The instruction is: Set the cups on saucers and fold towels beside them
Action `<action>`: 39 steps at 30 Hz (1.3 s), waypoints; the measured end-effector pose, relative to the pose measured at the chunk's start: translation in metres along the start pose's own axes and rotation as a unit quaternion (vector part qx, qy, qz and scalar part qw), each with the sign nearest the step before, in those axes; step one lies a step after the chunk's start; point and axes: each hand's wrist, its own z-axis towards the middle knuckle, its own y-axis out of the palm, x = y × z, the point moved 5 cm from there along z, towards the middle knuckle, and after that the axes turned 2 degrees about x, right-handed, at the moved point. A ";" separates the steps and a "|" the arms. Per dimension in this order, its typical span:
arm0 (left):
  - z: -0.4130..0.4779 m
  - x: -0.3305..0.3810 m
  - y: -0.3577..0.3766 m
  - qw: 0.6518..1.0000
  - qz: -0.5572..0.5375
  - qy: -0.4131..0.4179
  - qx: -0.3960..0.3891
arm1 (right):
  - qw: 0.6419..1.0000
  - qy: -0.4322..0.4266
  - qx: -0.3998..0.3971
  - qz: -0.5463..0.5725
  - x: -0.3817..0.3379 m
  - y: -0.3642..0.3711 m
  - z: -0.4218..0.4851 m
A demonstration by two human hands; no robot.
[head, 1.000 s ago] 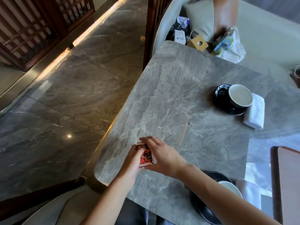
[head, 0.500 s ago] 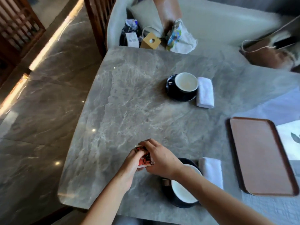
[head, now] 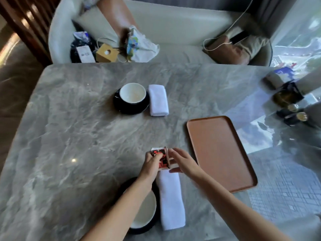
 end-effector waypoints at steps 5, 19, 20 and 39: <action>0.025 -0.011 0.070 0.998 0.054 -0.031 -0.026 | 0.997 0.039 0.049 0.040 0.019 -0.059 0.013; 0.086 0.014 0.177 0.995 0.061 -0.074 -0.028 | 0.981 -0.054 0.165 -0.081 0.018 -0.176 0.103; 0.087 0.016 0.180 0.994 0.067 -0.080 -0.029 | 0.979 -0.058 0.173 -0.094 0.019 -0.178 0.107; 0.072 0.028 0.180 0.991 0.123 0.032 -0.044 | 0.933 -0.089 0.235 -0.257 0.006 -0.166 0.102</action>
